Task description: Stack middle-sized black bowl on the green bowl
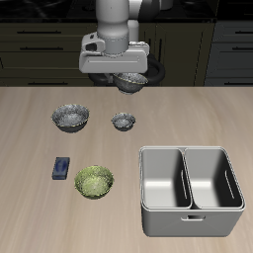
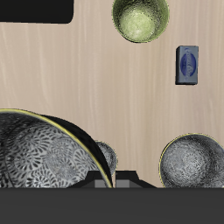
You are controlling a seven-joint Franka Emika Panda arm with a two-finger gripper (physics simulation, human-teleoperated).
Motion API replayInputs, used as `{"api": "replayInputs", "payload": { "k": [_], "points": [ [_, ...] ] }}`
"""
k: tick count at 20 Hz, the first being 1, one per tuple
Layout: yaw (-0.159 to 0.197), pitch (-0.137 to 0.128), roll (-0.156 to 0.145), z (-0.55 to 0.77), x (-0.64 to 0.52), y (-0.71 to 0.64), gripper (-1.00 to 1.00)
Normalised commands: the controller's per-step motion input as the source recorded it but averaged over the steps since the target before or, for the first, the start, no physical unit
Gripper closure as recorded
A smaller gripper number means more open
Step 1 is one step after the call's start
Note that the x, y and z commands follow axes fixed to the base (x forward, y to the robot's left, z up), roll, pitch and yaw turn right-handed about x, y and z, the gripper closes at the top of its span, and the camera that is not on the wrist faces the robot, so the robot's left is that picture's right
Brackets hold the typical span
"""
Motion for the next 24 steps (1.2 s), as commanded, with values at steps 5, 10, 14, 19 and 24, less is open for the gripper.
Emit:
{"api": "replayInputs", "payload": {
  "k": [5, 10, 14, 19, 24],
  "points": [
    [-0.009, 0.052, 0.015, -0.02, 0.16, -0.22, 1.0],
    [0.004, -0.027, -0.005, 0.19, 0.21, -0.41, 1.0],
    [0.027, -0.018, -0.041, 0.13, 0.34, -0.39, 1.0],
    [-0.007, -0.001, -0.005, 0.07, 0.28, -0.23, 1.0],
    [0.016, 0.004, 0.009, 0.0, 0.32, -0.18, 1.0]
  ]
}}
